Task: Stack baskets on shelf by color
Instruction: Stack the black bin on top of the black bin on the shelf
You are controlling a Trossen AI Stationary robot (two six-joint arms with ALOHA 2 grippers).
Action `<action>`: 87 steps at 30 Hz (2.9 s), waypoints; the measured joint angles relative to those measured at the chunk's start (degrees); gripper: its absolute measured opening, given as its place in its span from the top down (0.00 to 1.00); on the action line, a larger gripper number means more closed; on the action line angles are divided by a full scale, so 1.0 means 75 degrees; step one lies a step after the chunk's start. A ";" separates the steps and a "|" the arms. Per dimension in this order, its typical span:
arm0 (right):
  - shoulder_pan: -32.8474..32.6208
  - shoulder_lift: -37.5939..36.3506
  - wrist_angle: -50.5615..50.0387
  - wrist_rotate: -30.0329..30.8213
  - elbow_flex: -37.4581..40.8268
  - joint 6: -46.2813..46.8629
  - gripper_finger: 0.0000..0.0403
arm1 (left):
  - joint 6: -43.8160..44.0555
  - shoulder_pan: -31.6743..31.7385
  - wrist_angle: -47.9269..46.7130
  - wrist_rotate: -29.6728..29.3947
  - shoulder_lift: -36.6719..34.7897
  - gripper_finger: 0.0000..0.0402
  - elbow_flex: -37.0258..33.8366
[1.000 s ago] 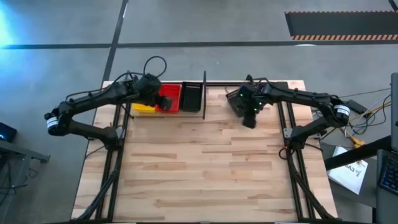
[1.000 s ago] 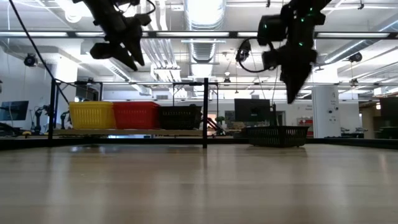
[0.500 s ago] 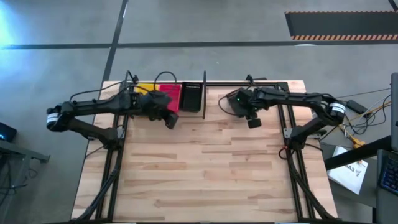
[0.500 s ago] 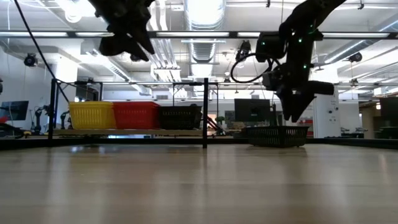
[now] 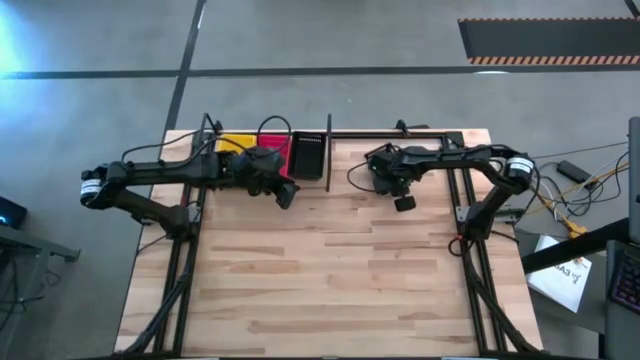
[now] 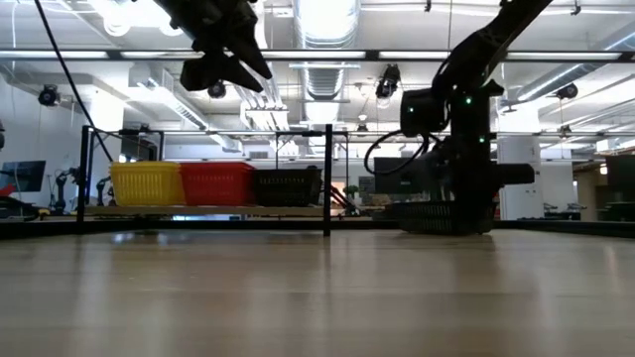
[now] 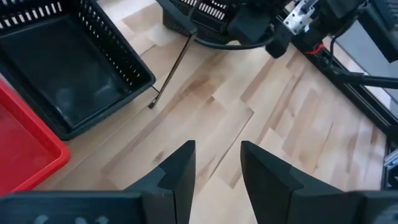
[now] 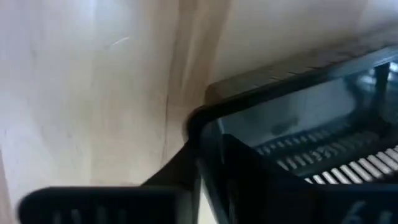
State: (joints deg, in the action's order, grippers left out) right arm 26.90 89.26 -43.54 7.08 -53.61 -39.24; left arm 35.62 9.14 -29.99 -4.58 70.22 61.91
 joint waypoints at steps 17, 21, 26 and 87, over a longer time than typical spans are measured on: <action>-0.2538 -0.1855 -0.0725 -0.2578 -0.0968 0.2441 0.98 | -0.2443 -0.1475 0.0021 0.0009 -0.0592 0.72 0.0532; -0.3536 -0.2399 -0.0784 -0.3012 -0.1007 0.2202 0.98 | -0.3065 -0.2242 0.0055 0.0009 -0.0364 0.72 0.0738; -0.4751 -0.2781 -0.0719 -0.2993 -0.1123 0.2252 0.98 | -0.3057 -0.3038 0.0658 0.0020 0.0284 0.71 0.0991; -0.8422 -0.0561 0.1695 -0.0157 -0.2166 0.2241 0.97 | -0.2586 -0.3866 0.0492 0.2587 0.4647 0.99 0.3457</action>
State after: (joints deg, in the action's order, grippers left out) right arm -36.26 85.05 -30.83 5.91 -69.85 -22.44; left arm 16.22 -19.86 -26.30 14.82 105.08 87.83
